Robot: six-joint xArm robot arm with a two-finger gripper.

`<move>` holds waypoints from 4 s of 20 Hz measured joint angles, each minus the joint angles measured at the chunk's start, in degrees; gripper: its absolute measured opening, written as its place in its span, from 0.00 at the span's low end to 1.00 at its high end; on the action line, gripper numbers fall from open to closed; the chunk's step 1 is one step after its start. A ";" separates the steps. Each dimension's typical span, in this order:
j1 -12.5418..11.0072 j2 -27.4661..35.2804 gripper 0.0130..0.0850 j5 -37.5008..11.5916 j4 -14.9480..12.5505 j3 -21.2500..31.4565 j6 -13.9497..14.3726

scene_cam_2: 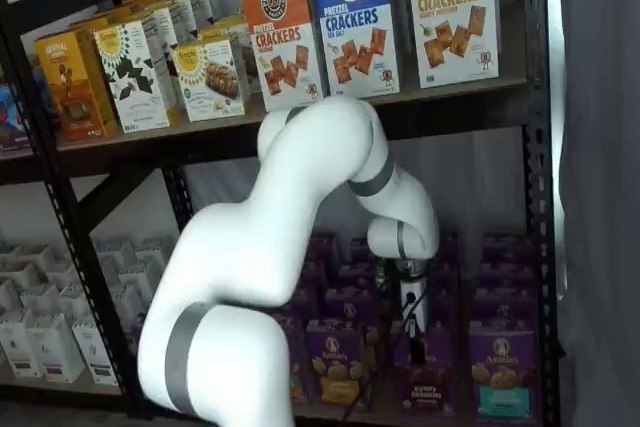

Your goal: Pick up the purple box with a brown patch in the center, on the bottom shelf, the fifth box from the left

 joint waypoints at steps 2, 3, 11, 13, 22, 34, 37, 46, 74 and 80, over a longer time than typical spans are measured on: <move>-0.03 -0.12 0.61 -0.22 0.42 0.16 -0.39; -0.05 -0.21 0.61 -0.36 0.65 0.29 -0.60; -0.17 -1.00 0.39 -1.11 1.12 1.51 -1.11; -0.09 -1.15 0.28 -1.29 1.16 1.83 -1.09; 0.06 -2.48 0.28 -2.16 2.38 3.98 -2.03; 0.14 -6.71 0.28 -5.51 4.45 10.33 -3.82; 0.32 -7.71 0.28 -6.45 4.58 11.93 -3.78; 0.40 -13.53 0.28 -6.19 9.87 18.86 -8.50; 3.26 -53.09 0.28 -10.85 17.47 60.33 -12.69; 4.78 -64.38 0.28 -7.29 14.28 67.23 -7.78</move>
